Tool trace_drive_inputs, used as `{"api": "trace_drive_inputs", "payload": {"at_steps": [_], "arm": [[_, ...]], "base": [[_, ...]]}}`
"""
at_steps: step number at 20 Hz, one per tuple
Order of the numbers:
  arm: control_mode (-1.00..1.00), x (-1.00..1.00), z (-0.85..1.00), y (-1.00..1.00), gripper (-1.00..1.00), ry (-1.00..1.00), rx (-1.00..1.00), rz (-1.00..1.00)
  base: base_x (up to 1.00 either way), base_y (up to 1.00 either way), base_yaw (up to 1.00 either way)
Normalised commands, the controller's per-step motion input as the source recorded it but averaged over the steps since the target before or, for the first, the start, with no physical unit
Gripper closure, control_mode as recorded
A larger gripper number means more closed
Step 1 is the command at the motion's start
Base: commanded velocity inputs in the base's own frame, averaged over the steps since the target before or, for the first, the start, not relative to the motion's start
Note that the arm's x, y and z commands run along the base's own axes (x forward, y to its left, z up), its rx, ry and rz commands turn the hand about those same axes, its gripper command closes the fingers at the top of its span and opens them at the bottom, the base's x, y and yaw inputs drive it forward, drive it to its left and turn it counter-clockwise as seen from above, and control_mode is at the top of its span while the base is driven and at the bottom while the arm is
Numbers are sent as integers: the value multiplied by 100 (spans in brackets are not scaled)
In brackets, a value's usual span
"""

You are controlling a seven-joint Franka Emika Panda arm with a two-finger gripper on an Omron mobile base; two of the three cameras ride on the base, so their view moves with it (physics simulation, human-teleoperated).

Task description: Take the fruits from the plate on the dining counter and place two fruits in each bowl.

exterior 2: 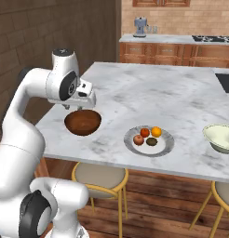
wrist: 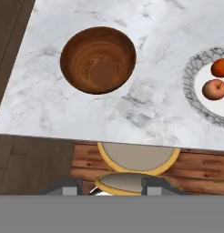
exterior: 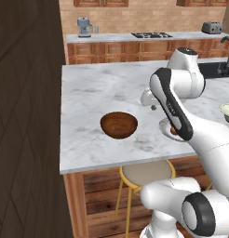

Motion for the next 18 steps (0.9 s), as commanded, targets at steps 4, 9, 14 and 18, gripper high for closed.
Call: {"api": "trace_drive_inputs", "payload": {"at_steps": [4, 9, 14, 18], "arm": [[-100, 17, -7, -43, -100, 3, 0, 0], [-100, 80, -21, -96, -100, 16, 0, -5], [-100, 72, -50, -95, -100, 20, 3, -21], [-100, 66, -49, -52, -100, 20, 0, -44]], "base": [[0, 0, 0], [0, 0, 0], [0, 0, 0], [0, 0, 0]]}}
